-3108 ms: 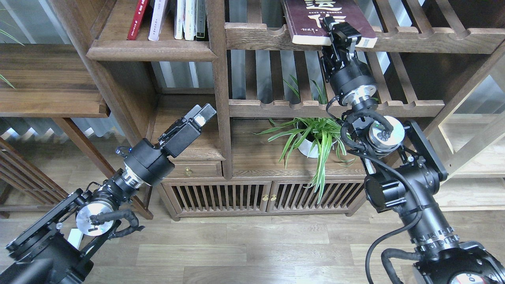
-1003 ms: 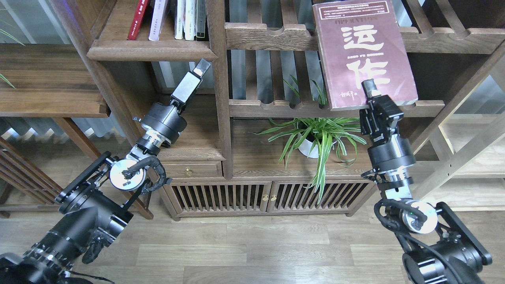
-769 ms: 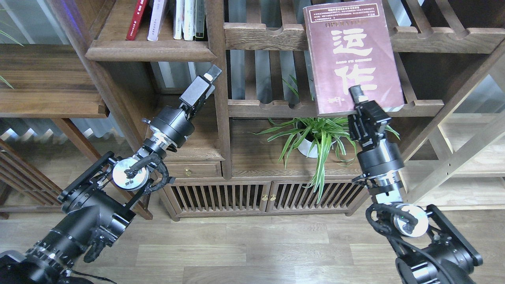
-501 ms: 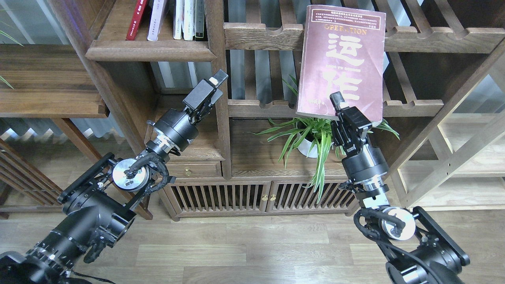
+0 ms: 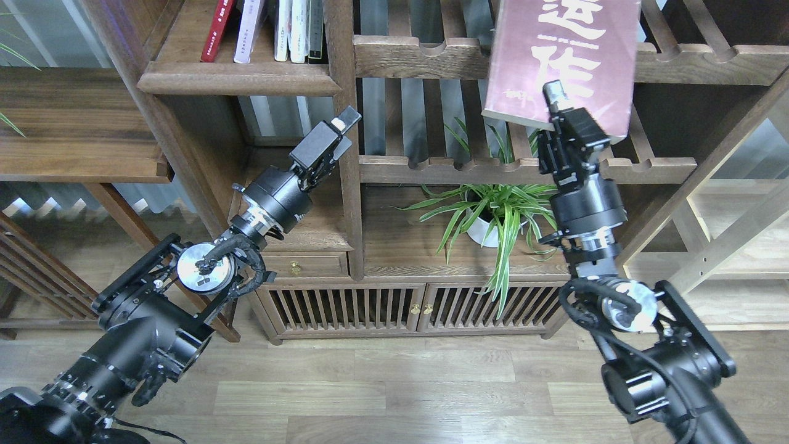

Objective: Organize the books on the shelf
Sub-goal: 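Pull the dark red book down off the top shelf with the right gripper, then bring the left gripper to the dark red book's top edge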

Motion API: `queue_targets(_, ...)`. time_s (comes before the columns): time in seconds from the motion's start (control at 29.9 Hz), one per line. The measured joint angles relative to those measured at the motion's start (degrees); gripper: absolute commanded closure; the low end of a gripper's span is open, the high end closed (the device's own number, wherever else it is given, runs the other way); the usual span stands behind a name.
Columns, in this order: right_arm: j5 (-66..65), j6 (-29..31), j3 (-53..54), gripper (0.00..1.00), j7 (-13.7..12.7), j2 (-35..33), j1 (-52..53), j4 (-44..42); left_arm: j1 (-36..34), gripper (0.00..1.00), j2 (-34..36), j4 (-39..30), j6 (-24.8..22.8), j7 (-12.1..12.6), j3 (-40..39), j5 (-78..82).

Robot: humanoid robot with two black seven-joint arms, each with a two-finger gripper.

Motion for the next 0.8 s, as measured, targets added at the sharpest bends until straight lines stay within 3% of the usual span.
queue_targets(0.67, -0.34, 0.0, -10.8, 1.0, -0.41, 4.13, -1.14, -0.03, -4.0, 0.02, 0.0, -0.25, 0.0, 0.15, -0.07, -8.86)
queue_targets(0.8, -0.35, 0.0, -11.0, 1.0, -0.51, 4.04, -1.95, -0.05, -4.28, 0.02, 0.0, -1.3, 0.0, 1.26, -0.06, -10.13)
